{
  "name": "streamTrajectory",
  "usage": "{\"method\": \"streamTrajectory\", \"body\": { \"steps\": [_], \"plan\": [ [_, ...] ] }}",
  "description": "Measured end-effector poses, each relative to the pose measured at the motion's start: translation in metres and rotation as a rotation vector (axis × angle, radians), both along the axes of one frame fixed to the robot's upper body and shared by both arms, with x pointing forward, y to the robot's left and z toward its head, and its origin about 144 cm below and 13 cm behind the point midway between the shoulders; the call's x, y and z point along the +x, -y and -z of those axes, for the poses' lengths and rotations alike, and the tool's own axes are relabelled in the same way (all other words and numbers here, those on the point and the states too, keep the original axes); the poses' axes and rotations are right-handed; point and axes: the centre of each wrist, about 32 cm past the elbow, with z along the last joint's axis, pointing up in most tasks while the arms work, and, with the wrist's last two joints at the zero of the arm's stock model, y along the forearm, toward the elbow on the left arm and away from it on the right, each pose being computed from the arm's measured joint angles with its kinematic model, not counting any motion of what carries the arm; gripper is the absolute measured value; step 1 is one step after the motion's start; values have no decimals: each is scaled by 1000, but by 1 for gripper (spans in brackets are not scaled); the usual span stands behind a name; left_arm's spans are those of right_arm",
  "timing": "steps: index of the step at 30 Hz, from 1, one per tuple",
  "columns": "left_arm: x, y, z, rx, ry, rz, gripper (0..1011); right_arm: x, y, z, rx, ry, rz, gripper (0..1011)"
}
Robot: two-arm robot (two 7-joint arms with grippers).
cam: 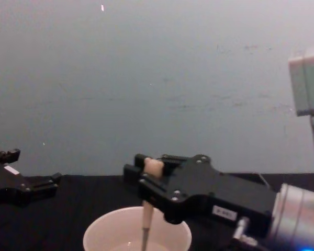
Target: Pick up the stirring spoon with one hand, stir inside the cup, then place it back in its original position.
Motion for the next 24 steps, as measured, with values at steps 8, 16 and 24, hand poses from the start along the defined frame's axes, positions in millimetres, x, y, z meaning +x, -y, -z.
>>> {"method": "streamTrajectory", "body": {
  "steps": [8, 16, 24],
  "plan": [
    [0, 0, 0, 0, 0, 0, 1001, 10, -18, 3, 4, 5, 6, 212],
    [0, 0, 0, 0, 0, 0, 1001, 28, -19, 3, 7, 31, 83, 212],
    [0, 0, 0, 0, 0, 0, 1001, 30, -11, 4, -5, 34, 108, 212]
  ]
}}
